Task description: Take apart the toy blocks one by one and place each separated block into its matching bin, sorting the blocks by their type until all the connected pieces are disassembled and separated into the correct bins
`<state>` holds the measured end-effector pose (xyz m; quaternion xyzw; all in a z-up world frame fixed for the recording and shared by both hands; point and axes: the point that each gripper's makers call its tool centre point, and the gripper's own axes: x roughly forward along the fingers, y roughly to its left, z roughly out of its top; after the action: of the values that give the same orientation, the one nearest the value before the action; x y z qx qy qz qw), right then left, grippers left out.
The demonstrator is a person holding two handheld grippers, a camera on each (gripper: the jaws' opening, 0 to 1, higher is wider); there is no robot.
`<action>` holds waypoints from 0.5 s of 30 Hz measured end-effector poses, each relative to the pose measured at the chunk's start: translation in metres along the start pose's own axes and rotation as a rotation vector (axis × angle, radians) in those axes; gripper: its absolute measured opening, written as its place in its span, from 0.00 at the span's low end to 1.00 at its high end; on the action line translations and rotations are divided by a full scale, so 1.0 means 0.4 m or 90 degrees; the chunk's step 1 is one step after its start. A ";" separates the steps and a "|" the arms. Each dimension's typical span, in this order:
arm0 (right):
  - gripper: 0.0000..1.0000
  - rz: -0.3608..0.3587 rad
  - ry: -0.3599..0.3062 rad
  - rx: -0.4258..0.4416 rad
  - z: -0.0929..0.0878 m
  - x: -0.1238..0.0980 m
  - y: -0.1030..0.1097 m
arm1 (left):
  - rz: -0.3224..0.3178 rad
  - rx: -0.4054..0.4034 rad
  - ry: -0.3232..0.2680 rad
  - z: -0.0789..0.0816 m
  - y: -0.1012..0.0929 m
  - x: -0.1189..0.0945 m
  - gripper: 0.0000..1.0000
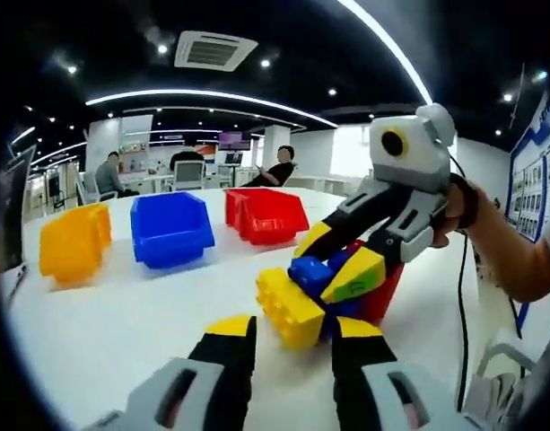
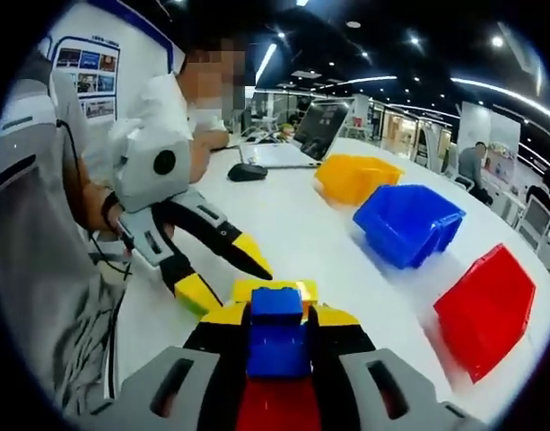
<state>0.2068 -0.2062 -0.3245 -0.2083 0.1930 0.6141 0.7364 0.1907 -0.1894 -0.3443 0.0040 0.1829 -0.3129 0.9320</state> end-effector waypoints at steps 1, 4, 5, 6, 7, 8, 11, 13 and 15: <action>0.27 0.000 0.002 -0.001 0.000 0.000 0.000 | 0.009 -0.002 -0.005 0.001 -0.003 0.003 0.33; 0.27 0.002 0.005 0.000 -0.001 0.001 0.001 | 0.016 0.030 -0.002 0.002 -0.013 0.010 0.28; 0.27 0.000 0.006 0.000 -0.001 0.001 -0.001 | 0.023 0.030 0.000 0.002 -0.011 0.011 0.28; 0.27 0.001 0.007 0.002 -0.002 0.001 -0.001 | 0.025 0.030 0.000 0.004 -0.009 0.011 0.27; 0.26 0.005 0.010 0.002 -0.002 0.000 0.001 | 0.065 0.038 0.006 0.003 0.020 0.008 0.22; 0.26 0.006 0.009 0.000 -0.001 0.000 0.003 | 0.042 0.048 0.000 0.006 0.012 0.009 0.21; 0.26 0.006 0.011 -0.001 0.001 0.001 0.002 | 0.036 0.049 0.002 0.007 0.020 0.012 0.21; 0.26 0.009 0.011 -0.001 0.002 0.001 0.002 | 0.035 0.051 0.002 0.008 0.026 0.014 0.21; 0.26 0.008 0.008 -0.002 0.003 0.001 0.002 | 0.034 0.065 0.005 0.006 0.026 0.010 0.19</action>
<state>0.2062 -0.2052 -0.3238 -0.2122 0.1983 0.6179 0.7307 0.2006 -0.1836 -0.3444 0.0579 0.1700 -0.2970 0.9378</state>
